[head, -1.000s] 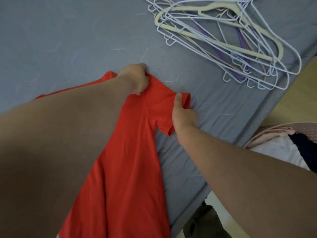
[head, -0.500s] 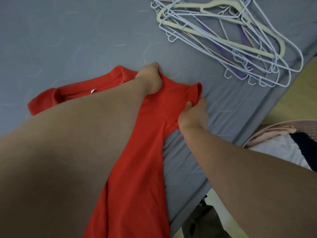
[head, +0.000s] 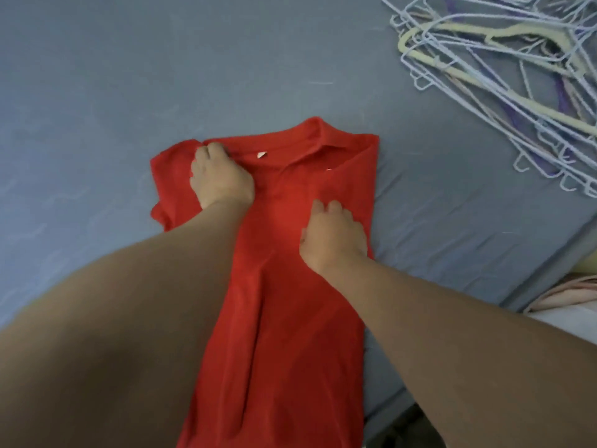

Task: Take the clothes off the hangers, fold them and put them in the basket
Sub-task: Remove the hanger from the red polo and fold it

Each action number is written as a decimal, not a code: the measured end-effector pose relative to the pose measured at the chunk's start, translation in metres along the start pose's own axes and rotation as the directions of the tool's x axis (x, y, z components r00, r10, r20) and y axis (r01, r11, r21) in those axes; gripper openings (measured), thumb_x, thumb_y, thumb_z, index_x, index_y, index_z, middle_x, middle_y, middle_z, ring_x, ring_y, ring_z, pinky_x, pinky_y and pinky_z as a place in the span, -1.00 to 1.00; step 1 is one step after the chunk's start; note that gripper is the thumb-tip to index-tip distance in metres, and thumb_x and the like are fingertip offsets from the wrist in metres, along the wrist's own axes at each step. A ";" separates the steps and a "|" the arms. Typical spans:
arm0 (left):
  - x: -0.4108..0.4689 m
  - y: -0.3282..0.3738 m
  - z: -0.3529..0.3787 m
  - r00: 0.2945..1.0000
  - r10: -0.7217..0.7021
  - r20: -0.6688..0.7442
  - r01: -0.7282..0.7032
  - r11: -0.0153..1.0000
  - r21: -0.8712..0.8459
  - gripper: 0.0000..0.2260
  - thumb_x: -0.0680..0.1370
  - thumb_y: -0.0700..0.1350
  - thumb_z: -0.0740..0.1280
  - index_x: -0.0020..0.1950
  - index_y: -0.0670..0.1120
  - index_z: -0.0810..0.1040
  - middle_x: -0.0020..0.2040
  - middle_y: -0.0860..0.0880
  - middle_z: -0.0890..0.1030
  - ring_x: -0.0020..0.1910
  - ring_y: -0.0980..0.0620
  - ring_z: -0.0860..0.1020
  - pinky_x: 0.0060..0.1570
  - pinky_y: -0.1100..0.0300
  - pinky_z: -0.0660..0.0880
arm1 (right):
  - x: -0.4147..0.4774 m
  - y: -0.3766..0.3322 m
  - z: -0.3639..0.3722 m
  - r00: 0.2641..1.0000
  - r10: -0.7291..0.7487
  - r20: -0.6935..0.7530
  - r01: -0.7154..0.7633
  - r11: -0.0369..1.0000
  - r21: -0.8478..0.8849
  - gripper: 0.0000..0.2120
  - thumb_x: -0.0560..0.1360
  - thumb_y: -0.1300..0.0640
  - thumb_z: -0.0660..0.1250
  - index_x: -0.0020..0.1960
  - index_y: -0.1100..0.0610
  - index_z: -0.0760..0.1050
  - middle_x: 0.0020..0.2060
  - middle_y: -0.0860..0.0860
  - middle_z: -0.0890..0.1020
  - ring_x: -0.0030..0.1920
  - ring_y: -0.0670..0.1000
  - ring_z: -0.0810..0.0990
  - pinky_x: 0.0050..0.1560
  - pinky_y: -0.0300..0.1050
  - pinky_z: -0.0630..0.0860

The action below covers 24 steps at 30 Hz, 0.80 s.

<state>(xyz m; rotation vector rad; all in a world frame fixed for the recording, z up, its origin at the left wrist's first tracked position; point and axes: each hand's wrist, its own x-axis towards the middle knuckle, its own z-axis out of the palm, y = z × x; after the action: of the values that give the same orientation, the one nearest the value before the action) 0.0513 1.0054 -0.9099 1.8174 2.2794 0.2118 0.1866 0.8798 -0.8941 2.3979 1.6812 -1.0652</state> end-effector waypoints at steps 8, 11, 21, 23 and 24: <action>0.007 -0.123 -0.021 0.952 -0.288 -0.102 0.286 0.958 -0.033 -0.60 0.56 -0.20 0.15 0.41 -0.10 0.37 0.41 -0.12 0.38 0.40 -0.17 0.32 0.34 -0.05 0.26 | 0.013 -0.094 0.032 0.922 -0.359 -0.144 0.343 0.931 -0.124 -0.57 0.46 0.10 0.33 0.31 0.07 0.38 0.20 0.09 0.43 0.21 0.15 0.45 0.10 0.06 0.43; 0.020 -0.159 -0.016 0.901 -0.407 0.150 0.427 0.892 -0.151 -0.64 0.63 -0.10 0.13 0.38 -0.20 0.41 0.35 -0.24 0.49 0.34 -0.21 0.45 0.34 -0.01 0.36 | 0.024 -0.115 0.040 0.864 -0.490 -0.114 0.473 0.869 -0.146 -0.53 0.46 0.17 0.32 0.36 0.06 0.35 0.25 0.07 0.40 0.21 0.14 0.45 0.10 0.08 0.46; 0.042 -0.179 -0.009 0.785 -0.436 0.440 0.617 0.613 -0.494 -0.63 0.60 0.14 0.28 -0.01 -0.18 0.54 -0.16 -0.12 0.60 -0.33 -0.05 0.55 -0.52 0.32 0.44 | 0.050 -0.152 0.068 0.842 -0.538 0.047 0.531 0.810 -0.249 -0.49 0.49 0.20 0.26 0.42 0.02 0.31 0.45 0.12 0.16 0.23 0.21 0.43 0.04 0.07 0.48; 0.044 -0.191 -0.011 0.795 -0.495 0.352 0.604 0.588 -0.537 -0.50 0.60 0.21 0.22 0.19 -0.23 0.55 0.06 -0.18 0.64 -0.04 -0.15 0.63 -0.12 0.08 0.62 | 0.050 -0.150 0.071 0.876 -0.476 0.071 0.479 0.845 -0.240 -0.43 0.48 0.19 0.29 0.47 0.06 0.25 0.48 0.15 0.09 0.25 0.23 0.41 0.08 0.07 0.49; 0.046 -0.194 -0.017 0.797 -0.533 0.282 0.586 0.575 -0.571 -0.49 0.61 0.20 0.19 0.23 -0.24 0.54 0.12 -0.20 0.63 0.07 -0.17 0.62 0.04 0.01 0.59 | 0.051 -0.150 0.071 0.892 -0.443 0.090 0.451 0.863 -0.228 -0.39 0.48 0.18 0.31 0.50 0.07 0.21 0.50 0.16 0.04 0.29 0.23 0.39 0.14 0.08 0.48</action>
<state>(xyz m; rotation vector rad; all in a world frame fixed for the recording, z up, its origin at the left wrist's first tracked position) -0.1459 1.0063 -0.9454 0.6949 2.2036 0.6854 0.0340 0.9565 -0.9233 1.8732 2.2735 -0.8603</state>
